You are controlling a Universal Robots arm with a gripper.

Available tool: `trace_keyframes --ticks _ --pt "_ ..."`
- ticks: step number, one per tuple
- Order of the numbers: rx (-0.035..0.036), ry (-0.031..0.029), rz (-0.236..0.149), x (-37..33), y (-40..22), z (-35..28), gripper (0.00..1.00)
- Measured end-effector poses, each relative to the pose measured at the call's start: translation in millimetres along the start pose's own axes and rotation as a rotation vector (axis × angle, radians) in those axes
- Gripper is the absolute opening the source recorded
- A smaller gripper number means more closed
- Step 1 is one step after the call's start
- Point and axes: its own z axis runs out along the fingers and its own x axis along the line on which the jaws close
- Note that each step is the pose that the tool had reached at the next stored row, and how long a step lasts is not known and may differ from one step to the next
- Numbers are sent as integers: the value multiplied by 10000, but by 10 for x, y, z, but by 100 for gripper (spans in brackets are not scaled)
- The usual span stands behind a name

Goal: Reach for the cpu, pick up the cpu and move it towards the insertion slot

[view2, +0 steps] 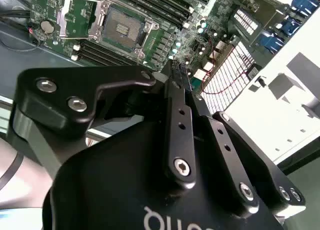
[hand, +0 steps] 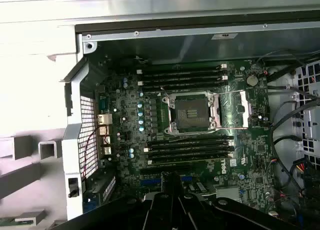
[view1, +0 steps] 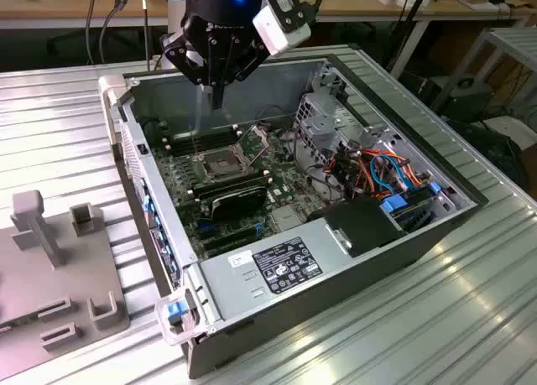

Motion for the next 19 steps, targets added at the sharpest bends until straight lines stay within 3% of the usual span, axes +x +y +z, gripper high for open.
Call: trace_keyframes --ticks 19 --pt "0 1 -1 61 -5 -2 11"
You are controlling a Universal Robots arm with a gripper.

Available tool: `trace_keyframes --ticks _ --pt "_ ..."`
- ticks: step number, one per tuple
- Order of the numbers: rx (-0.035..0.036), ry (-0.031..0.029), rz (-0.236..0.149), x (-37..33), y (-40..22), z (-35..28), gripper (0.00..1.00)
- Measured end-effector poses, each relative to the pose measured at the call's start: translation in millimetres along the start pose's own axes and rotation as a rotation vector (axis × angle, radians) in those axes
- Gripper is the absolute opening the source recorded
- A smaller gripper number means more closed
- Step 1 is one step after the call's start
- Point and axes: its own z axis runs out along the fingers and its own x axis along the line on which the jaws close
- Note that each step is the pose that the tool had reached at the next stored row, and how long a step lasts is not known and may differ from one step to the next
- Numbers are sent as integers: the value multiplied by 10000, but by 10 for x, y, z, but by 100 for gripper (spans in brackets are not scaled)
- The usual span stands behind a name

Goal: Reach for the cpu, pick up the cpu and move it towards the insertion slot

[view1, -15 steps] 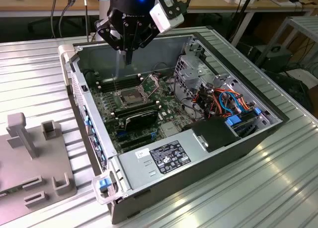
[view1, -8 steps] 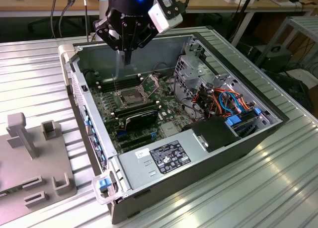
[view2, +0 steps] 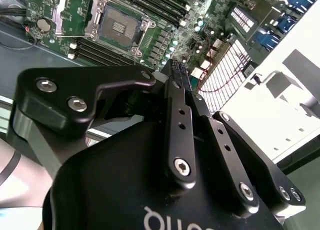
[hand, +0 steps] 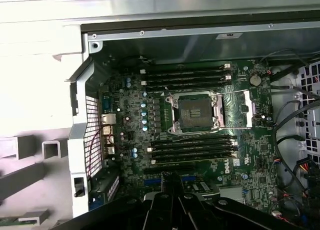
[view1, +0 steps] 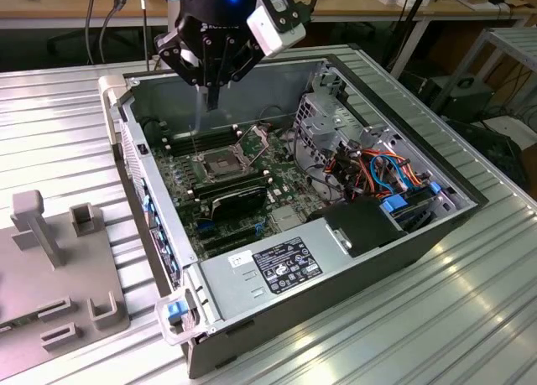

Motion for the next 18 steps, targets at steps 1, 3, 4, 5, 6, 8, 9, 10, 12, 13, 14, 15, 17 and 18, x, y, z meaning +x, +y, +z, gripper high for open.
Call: trace_keyframes --ticks 1,3,4,5,6,8,9,10,12,13,14,15,17,18 --pt "-1 0 1 3 0 0 11" --pt "0 -1 1 12 -1 0 11" --pt "0 0 0 15 -1 0 11" --pt "0 0 1 18 -1 0 11" --pt "-1 0 0 20 -1 0 11" --pt "0 0 1 25 -2 0 11" --pt "0 0 1 27 -2 0 11" --pt "0 0 1 31 -2 0 11" --pt "0 0 2 36 -3 0 11" --pt "0 0 2 41 -3 0 11" --pt "0 1 1 45 -3 0 11" --pt "0 0 0 47 -4 0 11" --pt "0 2 1 52 -4 0 11" --pt "0 2 1 54 -4 0 11"
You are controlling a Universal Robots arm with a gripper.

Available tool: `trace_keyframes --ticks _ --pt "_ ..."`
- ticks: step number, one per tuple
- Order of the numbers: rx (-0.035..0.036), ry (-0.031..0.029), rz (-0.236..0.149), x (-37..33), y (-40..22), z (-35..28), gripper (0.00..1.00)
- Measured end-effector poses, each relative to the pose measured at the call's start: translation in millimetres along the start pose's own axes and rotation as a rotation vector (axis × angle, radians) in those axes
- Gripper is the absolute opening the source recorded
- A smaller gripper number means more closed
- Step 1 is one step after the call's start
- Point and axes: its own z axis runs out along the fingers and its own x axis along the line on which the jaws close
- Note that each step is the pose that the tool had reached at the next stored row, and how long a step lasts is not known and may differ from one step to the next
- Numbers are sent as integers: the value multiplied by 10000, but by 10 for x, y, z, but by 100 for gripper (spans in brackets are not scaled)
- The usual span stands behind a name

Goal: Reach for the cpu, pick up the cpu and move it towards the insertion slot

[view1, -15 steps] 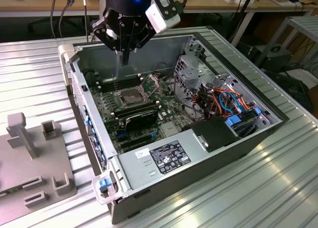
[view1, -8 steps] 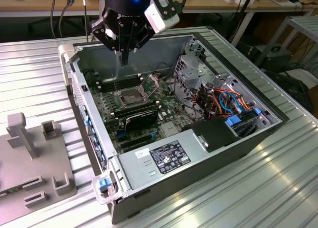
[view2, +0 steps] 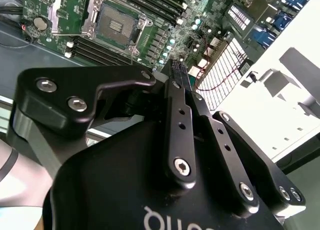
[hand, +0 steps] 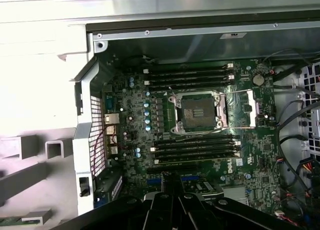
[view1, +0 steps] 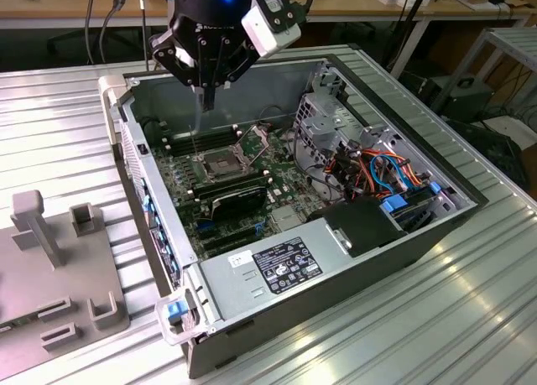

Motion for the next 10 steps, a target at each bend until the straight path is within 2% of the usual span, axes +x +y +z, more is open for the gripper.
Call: trace_keyframes --ticks 10 --pt "0 6 0 24 -2 2 11"
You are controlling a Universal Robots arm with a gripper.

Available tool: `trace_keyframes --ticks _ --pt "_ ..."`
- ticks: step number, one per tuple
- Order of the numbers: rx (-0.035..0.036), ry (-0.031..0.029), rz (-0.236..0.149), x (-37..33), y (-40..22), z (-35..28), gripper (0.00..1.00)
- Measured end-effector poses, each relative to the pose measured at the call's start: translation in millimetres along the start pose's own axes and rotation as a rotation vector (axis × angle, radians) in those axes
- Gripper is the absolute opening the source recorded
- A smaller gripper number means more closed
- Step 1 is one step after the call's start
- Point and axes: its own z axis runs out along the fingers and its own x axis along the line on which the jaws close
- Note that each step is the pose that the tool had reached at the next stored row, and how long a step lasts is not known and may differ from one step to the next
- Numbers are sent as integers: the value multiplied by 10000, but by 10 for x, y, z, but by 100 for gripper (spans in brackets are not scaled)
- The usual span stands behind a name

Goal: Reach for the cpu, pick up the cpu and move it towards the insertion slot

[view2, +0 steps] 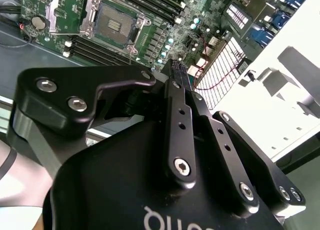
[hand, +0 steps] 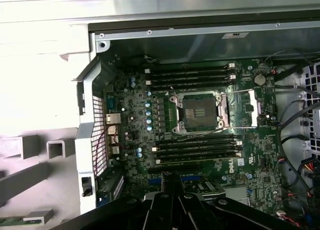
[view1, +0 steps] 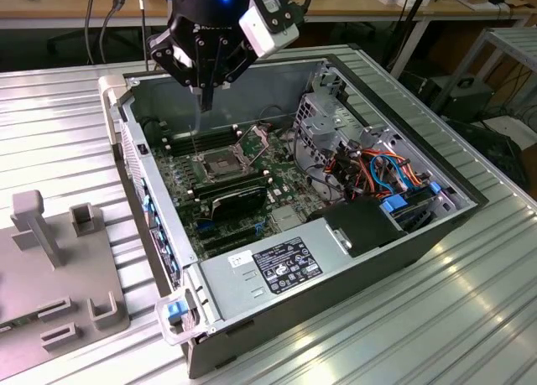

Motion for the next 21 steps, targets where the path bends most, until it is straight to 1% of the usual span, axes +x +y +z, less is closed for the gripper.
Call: trace_keyframes --ticks 21 --pt "1 13 1 54 -4 5 11"
